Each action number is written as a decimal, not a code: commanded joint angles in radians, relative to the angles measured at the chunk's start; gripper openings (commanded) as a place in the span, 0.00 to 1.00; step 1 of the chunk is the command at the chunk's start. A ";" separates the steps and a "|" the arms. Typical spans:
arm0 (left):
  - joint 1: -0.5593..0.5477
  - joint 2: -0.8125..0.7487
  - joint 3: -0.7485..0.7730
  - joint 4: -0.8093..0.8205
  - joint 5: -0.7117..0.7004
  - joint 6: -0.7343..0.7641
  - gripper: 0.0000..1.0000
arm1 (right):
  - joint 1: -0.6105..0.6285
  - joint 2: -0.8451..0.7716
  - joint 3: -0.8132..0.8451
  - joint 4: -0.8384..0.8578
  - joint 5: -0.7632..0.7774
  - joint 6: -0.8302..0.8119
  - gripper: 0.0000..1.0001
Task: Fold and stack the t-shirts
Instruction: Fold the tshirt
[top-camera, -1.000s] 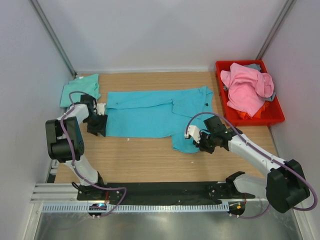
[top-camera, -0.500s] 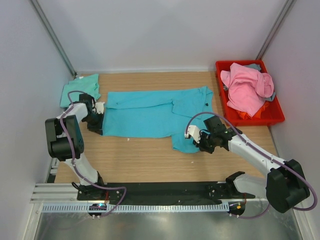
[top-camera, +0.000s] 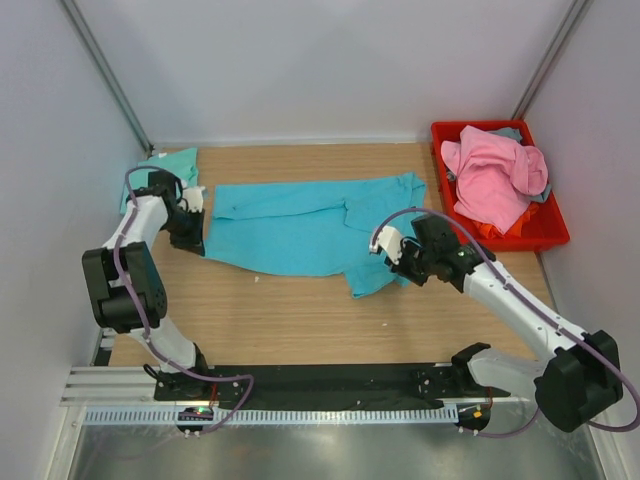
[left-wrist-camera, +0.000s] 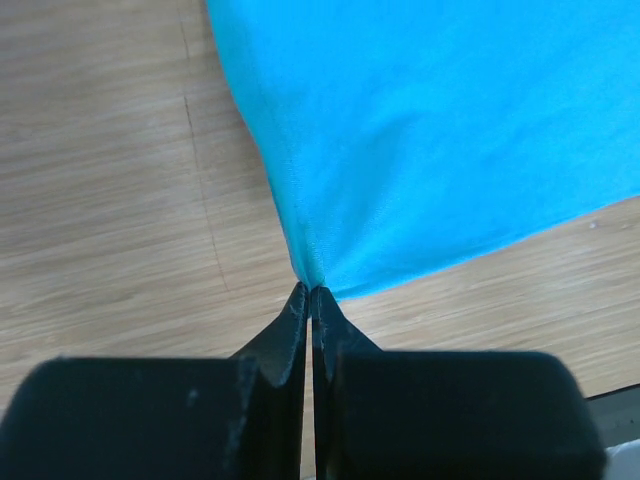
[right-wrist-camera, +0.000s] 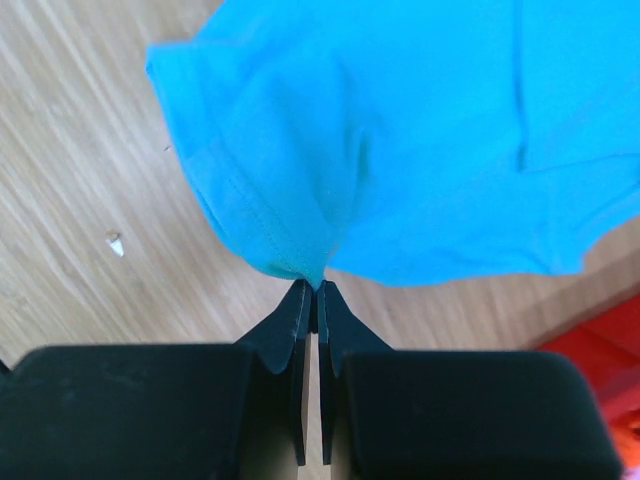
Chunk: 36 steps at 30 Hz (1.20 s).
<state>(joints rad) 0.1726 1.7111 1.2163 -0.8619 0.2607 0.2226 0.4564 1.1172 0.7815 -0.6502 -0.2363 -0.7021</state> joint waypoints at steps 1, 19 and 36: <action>0.007 -0.057 0.090 -0.081 0.054 0.024 0.00 | 0.001 0.012 0.102 0.024 0.045 0.019 0.02; 0.007 0.241 0.554 -0.206 0.075 0.038 0.00 | -0.180 0.377 0.507 0.187 0.023 0.039 0.02; -0.036 0.686 1.173 -0.402 0.029 0.035 0.00 | -0.255 0.940 1.037 0.248 0.026 0.078 0.01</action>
<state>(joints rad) 0.1604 2.3585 2.3112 -1.1927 0.3096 0.2447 0.2211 2.0163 1.7016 -0.4423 -0.2115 -0.6514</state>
